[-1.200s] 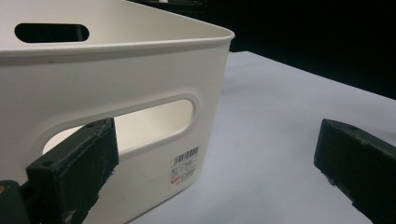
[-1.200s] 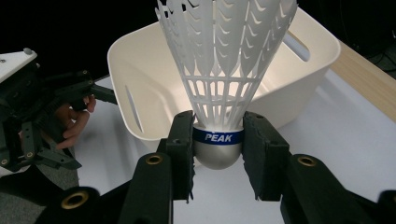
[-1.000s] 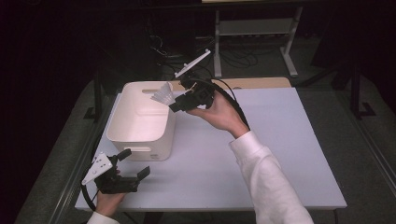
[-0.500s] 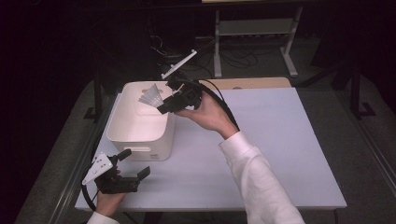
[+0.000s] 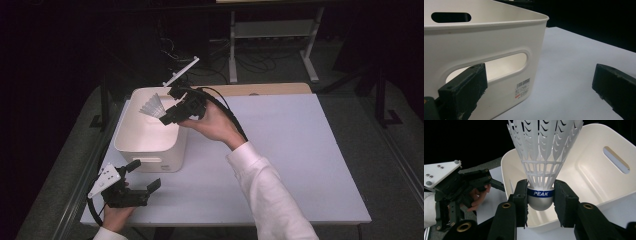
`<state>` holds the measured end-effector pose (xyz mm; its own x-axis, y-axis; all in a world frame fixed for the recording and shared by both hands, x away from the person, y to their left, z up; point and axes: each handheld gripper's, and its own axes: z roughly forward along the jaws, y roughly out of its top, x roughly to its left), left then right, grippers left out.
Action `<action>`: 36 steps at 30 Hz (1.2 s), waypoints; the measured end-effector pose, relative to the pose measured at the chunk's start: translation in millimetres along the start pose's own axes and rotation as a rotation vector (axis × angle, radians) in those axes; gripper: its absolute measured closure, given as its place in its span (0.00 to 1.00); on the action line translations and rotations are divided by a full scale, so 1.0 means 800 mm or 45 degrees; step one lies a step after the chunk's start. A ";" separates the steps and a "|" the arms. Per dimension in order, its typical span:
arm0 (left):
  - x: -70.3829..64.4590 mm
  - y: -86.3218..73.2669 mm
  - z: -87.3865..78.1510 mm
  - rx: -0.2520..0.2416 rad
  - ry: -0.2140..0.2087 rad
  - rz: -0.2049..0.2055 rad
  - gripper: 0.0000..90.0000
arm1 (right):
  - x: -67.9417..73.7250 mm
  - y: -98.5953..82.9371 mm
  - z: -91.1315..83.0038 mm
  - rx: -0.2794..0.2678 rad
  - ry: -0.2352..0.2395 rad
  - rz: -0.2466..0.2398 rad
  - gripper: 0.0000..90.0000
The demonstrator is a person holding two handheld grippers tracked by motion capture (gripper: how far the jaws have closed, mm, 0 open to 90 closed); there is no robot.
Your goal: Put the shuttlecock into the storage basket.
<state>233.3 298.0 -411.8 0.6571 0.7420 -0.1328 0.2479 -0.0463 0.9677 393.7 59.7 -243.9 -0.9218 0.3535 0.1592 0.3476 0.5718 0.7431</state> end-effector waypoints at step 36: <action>-0.002 0.001 -0.001 0.010 -0.010 0.019 0.00 | -0.008 0.000 0.052 0.053 0.054 0.010 0.71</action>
<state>232.2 297.5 -410.8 0.6663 0.7359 -0.1201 0.2435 -0.0624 0.9679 406.8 88.1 -272.2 -0.9251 0.3271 0.1929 0.3610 0.5998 0.7140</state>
